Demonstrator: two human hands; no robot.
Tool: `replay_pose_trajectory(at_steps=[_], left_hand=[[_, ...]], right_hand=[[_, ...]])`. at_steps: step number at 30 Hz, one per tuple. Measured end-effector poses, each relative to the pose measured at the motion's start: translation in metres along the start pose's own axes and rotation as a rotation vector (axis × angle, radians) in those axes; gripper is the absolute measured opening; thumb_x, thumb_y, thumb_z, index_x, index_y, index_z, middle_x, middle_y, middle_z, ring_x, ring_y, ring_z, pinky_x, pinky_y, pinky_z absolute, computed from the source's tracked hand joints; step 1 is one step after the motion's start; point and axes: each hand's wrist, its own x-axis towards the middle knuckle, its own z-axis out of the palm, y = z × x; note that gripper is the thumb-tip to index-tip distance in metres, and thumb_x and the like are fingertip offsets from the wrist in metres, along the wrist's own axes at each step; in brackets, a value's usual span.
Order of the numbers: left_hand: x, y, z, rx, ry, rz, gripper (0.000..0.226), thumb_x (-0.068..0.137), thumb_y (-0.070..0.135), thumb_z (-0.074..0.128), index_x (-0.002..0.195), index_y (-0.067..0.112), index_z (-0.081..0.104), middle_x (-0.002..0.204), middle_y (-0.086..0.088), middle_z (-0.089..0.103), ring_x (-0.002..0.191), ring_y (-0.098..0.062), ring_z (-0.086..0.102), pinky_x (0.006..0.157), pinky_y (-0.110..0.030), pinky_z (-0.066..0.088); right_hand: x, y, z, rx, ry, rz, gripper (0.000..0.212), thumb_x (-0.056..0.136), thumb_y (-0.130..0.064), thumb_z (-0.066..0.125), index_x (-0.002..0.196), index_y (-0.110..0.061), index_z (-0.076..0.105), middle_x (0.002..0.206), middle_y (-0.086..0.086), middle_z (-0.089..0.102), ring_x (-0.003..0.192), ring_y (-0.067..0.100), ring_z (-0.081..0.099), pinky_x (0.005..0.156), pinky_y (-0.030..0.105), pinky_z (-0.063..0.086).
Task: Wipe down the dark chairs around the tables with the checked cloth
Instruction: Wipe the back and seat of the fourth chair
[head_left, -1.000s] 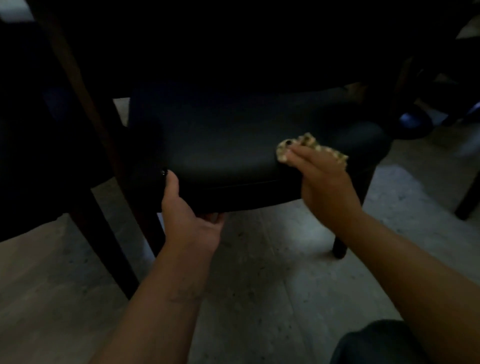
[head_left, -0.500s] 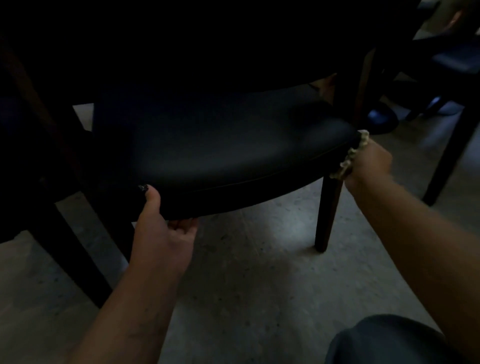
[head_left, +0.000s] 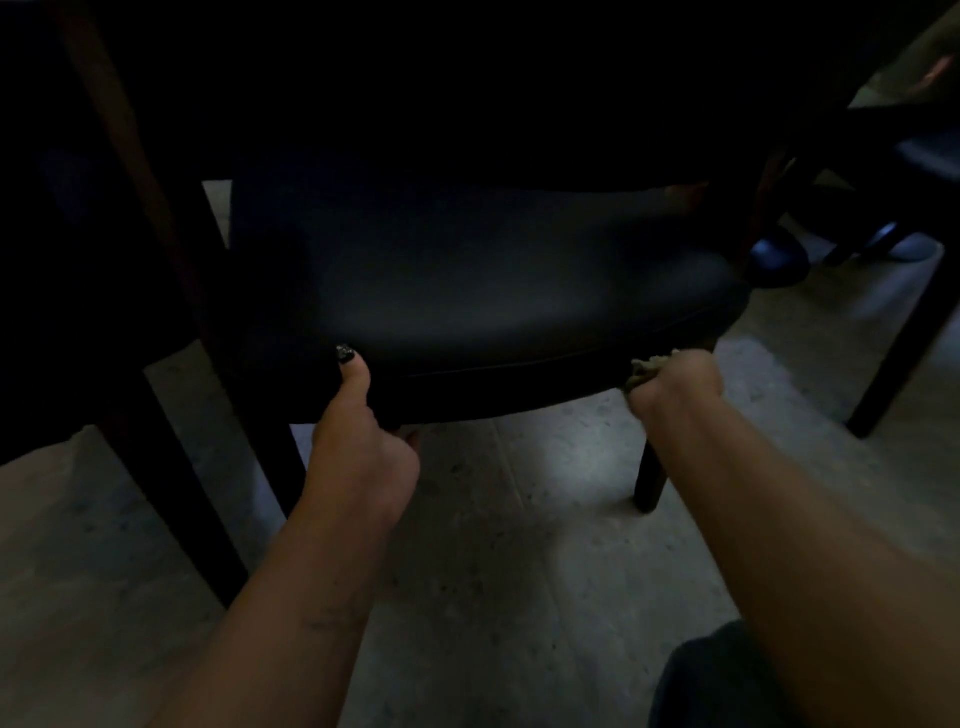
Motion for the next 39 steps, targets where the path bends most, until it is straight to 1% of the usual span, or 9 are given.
replay_pose_trajectory(at_steps=[3, 6, 11, 17, 19, 23, 29, 35, 39], left_hand=[[0.001, 0.006, -0.007, 0.145, 0.02, 0.014, 0.056, 0.082, 0.048, 0.07, 0.131, 0.026, 0.055, 0.126, 0.003, 0.06, 0.116, -0.015, 0.056, 0.102, -0.035, 0.041], [-0.001, 0.014, -0.013, 0.218, 0.068, 0.055, 0.098, 0.044, 0.055, 0.091, 0.129, 0.022, 0.055, 0.126, 0.001, 0.063, 0.116, -0.02, 0.06, 0.106, -0.044, 0.042], [-0.001, 0.029, -0.02, 0.317, 0.07, 0.055, 0.047, 0.077, 0.029, 0.078, 0.119, 0.016, 0.06, 0.11, 0.002, 0.067, 0.088, -0.01, 0.065, 0.064, -0.019, 0.049], [-0.012, 0.052, -0.026, -0.012, 0.008, 0.069, 0.021, 0.087, 0.028, 0.061, 0.101, 0.015, 0.072, 0.103, -0.004, 0.073, 0.086, -0.02, 0.072, 0.078, -0.033, 0.058], [-0.008, 0.061, -0.031, -0.035, 0.084, 0.105, 0.028, 0.085, 0.036, 0.06, 0.104, 0.02, 0.071, 0.111, -0.003, 0.071, 0.101, -0.022, 0.066, 0.093, -0.038, 0.051], [-0.007, 0.063, -0.036, 0.218, 0.116, 0.045, 0.041, 0.09, 0.055, 0.05, 0.119, 0.028, 0.062, 0.116, 0.001, 0.065, 0.103, -0.021, 0.056, 0.104, -0.044, 0.026], [-0.004, 0.057, -0.037, 0.307, 0.016, -0.017, 0.056, 0.094, 0.063, 0.037, 0.107, 0.019, 0.07, 0.106, -0.007, 0.074, 0.097, -0.022, 0.068, 0.082, -0.036, 0.05], [-0.005, 0.044, -0.03, 0.28, 0.168, 0.081, 0.065, 0.077, 0.076, 0.053, 0.128, 0.035, 0.056, 0.116, 0.003, 0.069, 0.097, -0.02, 0.068, 0.082, -0.038, 0.049], [-0.005, 0.045, -0.023, 0.286, 0.147, 0.083, 0.064, 0.086, 0.072, 0.044, 0.133, 0.031, 0.053, 0.121, 0.001, 0.065, 0.104, -0.02, 0.062, 0.075, -0.034, 0.044]], right_hand=[[-0.033, 0.036, 0.003, 0.063, -0.078, 0.104, 0.023, 0.099, -0.013, 0.034, 0.09, -0.009, 0.055, 0.088, 0.006, 0.057, 0.078, 0.018, 0.054, 0.091, 0.034, 0.048], [-0.066, 0.076, 0.007, 0.058, -0.1, 0.23, 0.031, 0.1, -0.007, 0.027, 0.074, -0.015, 0.041, 0.071, 0.004, 0.042, 0.06, 0.014, 0.041, 0.059, 0.026, 0.04], [-0.114, 0.134, 0.024, -0.087, -0.186, 0.41, 0.038, 0.098, -0.004, 0.025, 0.064, -0.015, 0.036, 0.061, 0.002, 0.038, 0.052, 0.014, 0.037, 0.049, 0.024, 0.03], [-0.149, 0.148, 0.016, -0.5, -0.491, 0.456, 0.033, 0.095, -0.006, 0.033, 0.091, 0.003, 0.064, 0.093, 0.019, 0.066, 0.084, 0.031, 0.064, 0.079, 0.038, 0.053], [-0.152, 0.13, 0.006, -0.886, -0.608, 0.154, 0.028, 0.095, -0.009, 0.042, 0.096, 0.001, 0.068, 0.095, 0.016, 0.069, 0.087, 0.027, 0.067, 0.08, 0.036, 0.054], [-0.143, 0.102, 0.004, -1.133, -1.071, -1.065, 0.033, 0.098, -0.017, 0.041, 0.121, -0.01, 0.063, 0.116, 0.002, 0.064, 0.103, 0.012, 0.06, 0.091, 0.024, 0.052], [-0.075, 0.137, 0.032, -1.496, -1.471, -2.574, 0.044, 0.093, -0.016, 0.052, 0.134, 0.001, 0.05, 0.14, 0.021, 0.048, 0.134, 0.038, 0.04, 0.113, 0.046, 0.028], [-0.039, 0.054, 0.029, -1.644, -1.846, -2.858, 0.043, 0.089, -0.013, 0.057, 0.131, -0.003, 0.054, 0.143, 0.016, 0.046, 0.14, 0.035, 0.03, 0.117, 0.047, 0.016], [-0.047, 0.069, 0.034, -1.698, -1.769, -2.828, 0.039, 0.091, -0.013, 0.052, 0.128, -0.001, 0.057, 0.14, 0.017, 0.049, 0.138, 0.036, 0.033, 0.115, 0.047, 0.022]])
